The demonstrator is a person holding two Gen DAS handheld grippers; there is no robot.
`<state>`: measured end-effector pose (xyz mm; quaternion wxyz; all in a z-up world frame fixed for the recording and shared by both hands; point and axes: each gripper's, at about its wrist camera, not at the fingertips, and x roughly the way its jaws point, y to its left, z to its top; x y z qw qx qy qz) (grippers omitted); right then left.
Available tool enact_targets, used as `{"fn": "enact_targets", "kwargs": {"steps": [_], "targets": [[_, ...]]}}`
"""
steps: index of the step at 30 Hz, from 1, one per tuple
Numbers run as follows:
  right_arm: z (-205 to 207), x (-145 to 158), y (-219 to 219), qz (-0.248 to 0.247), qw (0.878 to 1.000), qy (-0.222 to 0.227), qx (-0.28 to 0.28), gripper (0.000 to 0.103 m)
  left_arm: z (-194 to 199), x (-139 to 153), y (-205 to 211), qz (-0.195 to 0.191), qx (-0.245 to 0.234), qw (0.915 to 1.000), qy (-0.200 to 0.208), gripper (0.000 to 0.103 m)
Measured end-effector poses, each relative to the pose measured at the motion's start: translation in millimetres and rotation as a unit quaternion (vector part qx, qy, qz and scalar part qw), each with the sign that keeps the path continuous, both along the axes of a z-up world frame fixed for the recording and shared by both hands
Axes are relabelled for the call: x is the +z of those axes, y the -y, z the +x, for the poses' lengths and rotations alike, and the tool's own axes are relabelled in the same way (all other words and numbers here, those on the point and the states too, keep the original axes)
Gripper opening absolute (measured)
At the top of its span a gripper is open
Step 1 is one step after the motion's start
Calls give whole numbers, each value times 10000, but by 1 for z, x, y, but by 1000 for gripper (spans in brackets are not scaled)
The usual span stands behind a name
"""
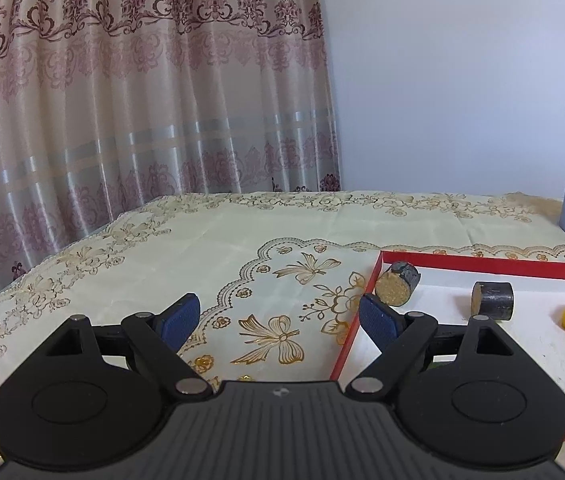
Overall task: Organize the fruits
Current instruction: 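Grasp the green tomato with the right gripper and drop it into the tray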
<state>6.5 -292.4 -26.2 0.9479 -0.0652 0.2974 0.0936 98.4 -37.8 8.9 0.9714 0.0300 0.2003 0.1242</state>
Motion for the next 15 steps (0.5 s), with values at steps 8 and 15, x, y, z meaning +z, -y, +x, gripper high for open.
{"fn": "enact_targets", "kwargs": {"steps": [8,15], "targets": [[-2,10,-3,35,9999,117,37,31,1,-1,-1,-25,-5,10000,-17,87],[37,38,27,205,9937,634,-906,35,1,-2,1,29,-57,10000,-33,87]]}}
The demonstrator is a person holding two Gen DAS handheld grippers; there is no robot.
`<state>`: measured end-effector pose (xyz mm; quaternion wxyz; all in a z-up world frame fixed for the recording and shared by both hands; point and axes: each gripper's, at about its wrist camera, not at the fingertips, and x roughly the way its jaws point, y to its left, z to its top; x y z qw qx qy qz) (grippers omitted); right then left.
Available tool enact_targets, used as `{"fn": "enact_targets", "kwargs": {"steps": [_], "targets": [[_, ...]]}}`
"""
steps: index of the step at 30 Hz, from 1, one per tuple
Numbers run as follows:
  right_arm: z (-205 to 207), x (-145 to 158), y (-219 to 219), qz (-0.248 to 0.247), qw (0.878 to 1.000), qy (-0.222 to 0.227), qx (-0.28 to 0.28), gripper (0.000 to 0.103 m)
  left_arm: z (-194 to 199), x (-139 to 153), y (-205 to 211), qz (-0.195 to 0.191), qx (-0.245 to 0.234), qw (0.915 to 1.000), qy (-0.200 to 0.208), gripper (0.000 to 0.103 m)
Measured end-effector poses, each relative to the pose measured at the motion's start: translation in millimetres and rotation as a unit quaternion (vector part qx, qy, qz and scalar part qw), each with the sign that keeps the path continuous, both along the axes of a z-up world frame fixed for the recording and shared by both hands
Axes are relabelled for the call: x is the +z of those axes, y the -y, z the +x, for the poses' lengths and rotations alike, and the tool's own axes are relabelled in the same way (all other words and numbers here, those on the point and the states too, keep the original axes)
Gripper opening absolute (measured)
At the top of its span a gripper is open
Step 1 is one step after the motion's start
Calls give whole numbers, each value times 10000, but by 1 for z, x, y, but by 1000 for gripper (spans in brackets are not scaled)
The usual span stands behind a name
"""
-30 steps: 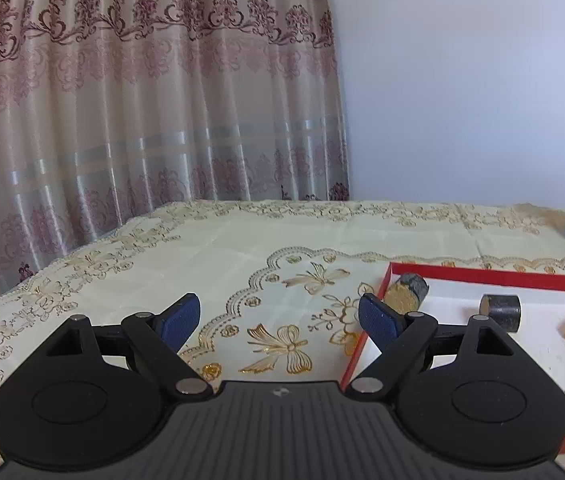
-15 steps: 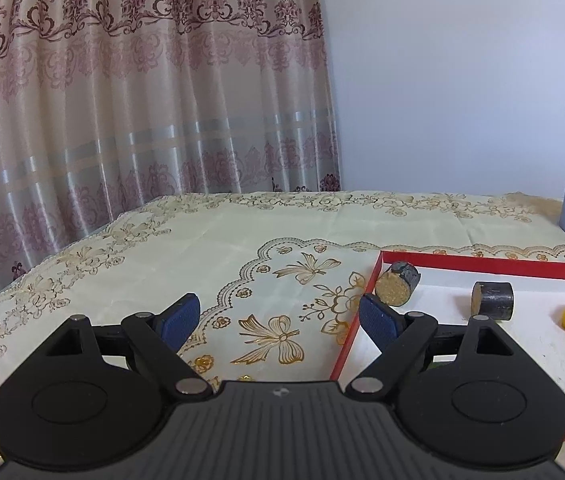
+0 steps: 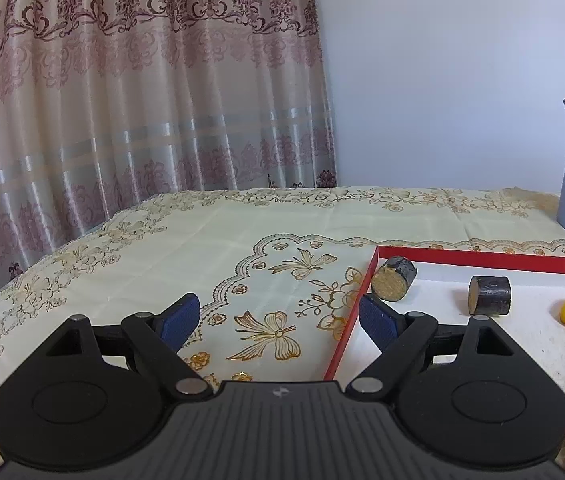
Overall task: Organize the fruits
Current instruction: 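Grasp the green tomato with the right gripper and drop it into the tray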
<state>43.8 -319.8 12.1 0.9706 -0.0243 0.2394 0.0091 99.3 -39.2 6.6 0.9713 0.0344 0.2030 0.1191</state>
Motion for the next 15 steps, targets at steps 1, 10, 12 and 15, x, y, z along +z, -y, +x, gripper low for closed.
{"fn": "enact_targets", "kwargs": {"steps": [1,10,12,15], "targets": [[7,-2,4,14,9998,-145,-162,39,-1,0,0,6,-2,10000,14,87],[-43,-14,-14,625,9980,-33,72,38,1,0,-4,-144,-21,9999,-29,87],[-45,-20,-21,642,9979,-60,57,38,2,2,-6,-259,-51,9996,-67,87],[-47,-22,-36,420,9991,-67,91,42,-2,7,-12,-453,-156,9987,-153,87]]}}
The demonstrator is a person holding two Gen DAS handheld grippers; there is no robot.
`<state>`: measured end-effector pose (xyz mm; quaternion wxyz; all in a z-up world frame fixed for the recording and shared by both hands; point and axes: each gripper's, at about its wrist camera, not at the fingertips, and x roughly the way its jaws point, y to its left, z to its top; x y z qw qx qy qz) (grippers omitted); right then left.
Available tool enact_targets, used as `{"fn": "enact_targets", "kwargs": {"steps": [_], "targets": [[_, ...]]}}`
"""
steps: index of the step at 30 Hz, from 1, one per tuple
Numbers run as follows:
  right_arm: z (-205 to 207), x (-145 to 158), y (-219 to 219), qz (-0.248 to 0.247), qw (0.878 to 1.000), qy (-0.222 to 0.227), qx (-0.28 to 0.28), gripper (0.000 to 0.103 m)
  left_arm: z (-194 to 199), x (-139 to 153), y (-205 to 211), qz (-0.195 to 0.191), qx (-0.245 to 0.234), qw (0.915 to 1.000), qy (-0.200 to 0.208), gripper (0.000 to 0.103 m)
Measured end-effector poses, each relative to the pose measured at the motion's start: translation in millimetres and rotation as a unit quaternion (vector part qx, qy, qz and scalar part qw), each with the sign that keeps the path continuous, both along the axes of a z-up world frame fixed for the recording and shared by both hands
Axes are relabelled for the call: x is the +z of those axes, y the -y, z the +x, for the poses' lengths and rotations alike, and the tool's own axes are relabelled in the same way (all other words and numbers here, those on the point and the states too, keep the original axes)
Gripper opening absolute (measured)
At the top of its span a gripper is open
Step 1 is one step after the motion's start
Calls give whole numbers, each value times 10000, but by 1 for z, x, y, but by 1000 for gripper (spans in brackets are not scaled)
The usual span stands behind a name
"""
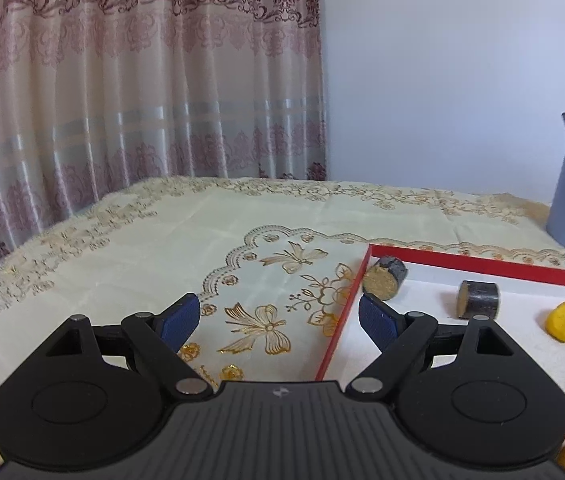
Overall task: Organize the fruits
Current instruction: 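Grasp the green tomato with the right gripper and drop it into the tray, then move the open left gripper down to the dark green lime piece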
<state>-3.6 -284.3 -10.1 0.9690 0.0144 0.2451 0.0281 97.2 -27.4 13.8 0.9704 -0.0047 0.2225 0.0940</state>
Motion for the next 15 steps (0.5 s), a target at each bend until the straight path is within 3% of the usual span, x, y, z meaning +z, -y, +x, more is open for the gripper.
{"fn": "enact_targets", "kwargs": {"steps": [2,4,7,12,15], "targets": [[-5,2,-7,-161,9998,118,-12,55,-7,5,-5,-79,-104,9999,-55,87],[-9,4,-12,-329,9991,262,-17,61,-14,8,-9,-74,-247,9996,-141,87],[-11,4,-16,-363,9989,303,8,63,-24,8,-18,-302,-531,9976,-331,87],[-13,1,-19,-305,9992,246,78,68,-35,-7,-27,-979,-1145,9852,-816,87],[-17,1,-24,-415,9985,330,104,80,-39,-16,-26,-913,-1162,9846,-935,87]]}}
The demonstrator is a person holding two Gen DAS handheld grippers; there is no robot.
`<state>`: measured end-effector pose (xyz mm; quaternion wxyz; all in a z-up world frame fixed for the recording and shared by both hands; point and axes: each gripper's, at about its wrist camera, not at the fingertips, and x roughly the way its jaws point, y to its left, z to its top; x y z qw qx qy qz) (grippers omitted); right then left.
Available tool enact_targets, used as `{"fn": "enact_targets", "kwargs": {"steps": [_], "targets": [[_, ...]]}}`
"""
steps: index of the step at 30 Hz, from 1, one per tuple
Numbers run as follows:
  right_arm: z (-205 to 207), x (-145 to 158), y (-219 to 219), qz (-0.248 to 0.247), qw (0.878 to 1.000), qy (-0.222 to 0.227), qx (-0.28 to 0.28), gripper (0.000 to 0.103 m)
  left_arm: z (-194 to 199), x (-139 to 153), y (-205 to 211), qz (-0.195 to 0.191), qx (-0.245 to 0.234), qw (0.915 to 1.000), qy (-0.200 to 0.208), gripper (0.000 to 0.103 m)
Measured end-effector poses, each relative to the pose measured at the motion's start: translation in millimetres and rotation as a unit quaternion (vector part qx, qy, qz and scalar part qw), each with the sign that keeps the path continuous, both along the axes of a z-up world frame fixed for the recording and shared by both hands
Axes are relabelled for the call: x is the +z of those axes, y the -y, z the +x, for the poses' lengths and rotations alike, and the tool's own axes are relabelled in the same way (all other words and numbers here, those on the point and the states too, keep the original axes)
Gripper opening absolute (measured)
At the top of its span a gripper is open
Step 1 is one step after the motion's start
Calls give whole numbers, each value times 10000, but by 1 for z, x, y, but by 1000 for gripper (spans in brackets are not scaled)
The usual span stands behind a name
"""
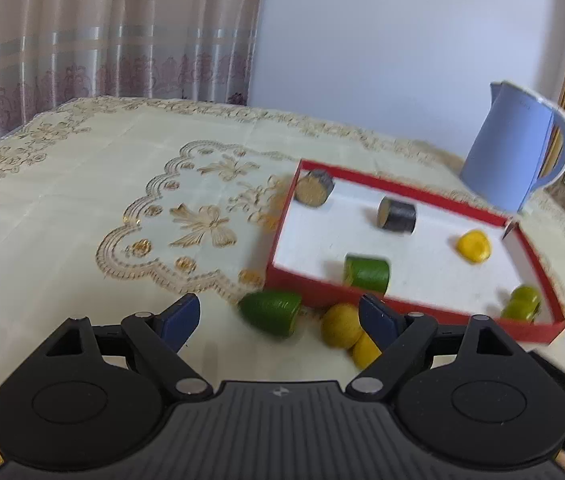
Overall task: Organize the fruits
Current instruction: 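Move the open left gripper down to the dark green lime piece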
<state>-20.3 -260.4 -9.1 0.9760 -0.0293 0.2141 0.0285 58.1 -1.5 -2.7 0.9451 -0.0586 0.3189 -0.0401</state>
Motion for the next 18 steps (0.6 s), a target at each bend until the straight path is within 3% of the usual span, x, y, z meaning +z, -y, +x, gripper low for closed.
{"fn": "enact_targets", "kwargs": {"steps": [5,18], "targets": [[-5,1,-3,-106,9999,75,40,85,-8,-4,6,690,-35,9973,255,87],[-7,-2,-5,-86,9999,36,66,89,7,-11,7,1265,44,9919,143,87]]}}
